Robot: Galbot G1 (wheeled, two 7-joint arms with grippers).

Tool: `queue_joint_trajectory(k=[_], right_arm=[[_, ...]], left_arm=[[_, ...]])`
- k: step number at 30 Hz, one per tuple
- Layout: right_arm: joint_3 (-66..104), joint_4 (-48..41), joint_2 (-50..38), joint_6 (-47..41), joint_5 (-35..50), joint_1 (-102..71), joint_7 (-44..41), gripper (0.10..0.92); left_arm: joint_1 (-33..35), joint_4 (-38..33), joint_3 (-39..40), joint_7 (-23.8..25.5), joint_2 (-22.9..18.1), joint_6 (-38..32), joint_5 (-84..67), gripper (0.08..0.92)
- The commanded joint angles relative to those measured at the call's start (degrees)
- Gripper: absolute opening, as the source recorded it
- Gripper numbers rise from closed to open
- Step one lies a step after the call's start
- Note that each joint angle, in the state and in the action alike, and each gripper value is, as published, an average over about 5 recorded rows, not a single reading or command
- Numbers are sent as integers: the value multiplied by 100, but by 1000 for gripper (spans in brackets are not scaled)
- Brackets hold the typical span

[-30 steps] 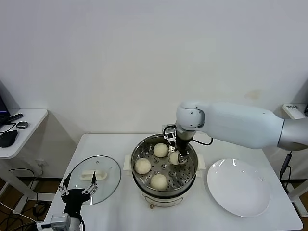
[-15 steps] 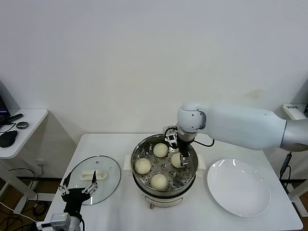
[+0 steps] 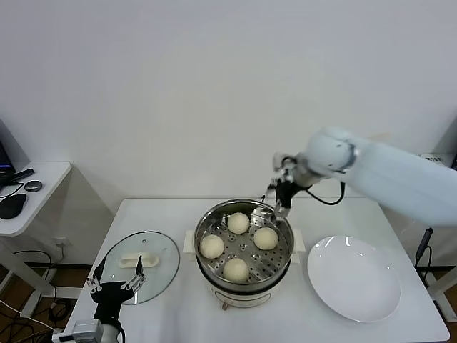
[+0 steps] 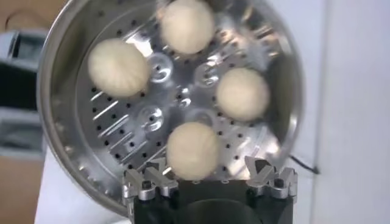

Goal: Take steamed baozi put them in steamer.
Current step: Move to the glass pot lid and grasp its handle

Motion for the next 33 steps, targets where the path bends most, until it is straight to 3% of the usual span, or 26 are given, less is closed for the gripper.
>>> queue_joint_trajectory(k=[1, 5, 8, 16, 19, 21, 26, 28, 33], right_arm=[[5741, 387, -1321, 1016, 889, -4067, 2380, 823], [8418, 636, -787, 1453, 748, -6615, 3008, 823], [9471, 704, 65, 1853, 629, -7705, 3645, 823], [10515, 578, 2373, 2779, 280, -9132, 4416, 823], [10617, 689, 2897, 2874, 149, -9447, 4412, 823], [10670, 791, 3109, 2900, 65, -9606, 4383, 823], [10704, 897, 3279, 2919, -48, -9809, 4382, 823], [10667, 909, 3240, 2913, -107, -9844, 4376, 823], [10534, 943, 3188, 2834, -177, -9828, 4340, 823]], left_arm=[[149, -162, 36, 227, -59, -224, -205, 823], [227, -125, 59, 243, -9, -409, 142, 823], [154, 5, 18, 182, 29, -511, 293, 823], [-201, 590, -176, 44, 143, -837, 1018, 823], [-350, 944, -234, 90, 286, -992, 2146, 823], [-454, 1245, -236, -171, 383, -1188, 3469, 823], [-614, 1916, -87, -1433, 778, -1424, 7028, 823], [-584, 1973, 34, -1367, 1062, -1298, 8007, 823], [-699, 2250, 471, -267, 1867, -1019, 8661, 823]])
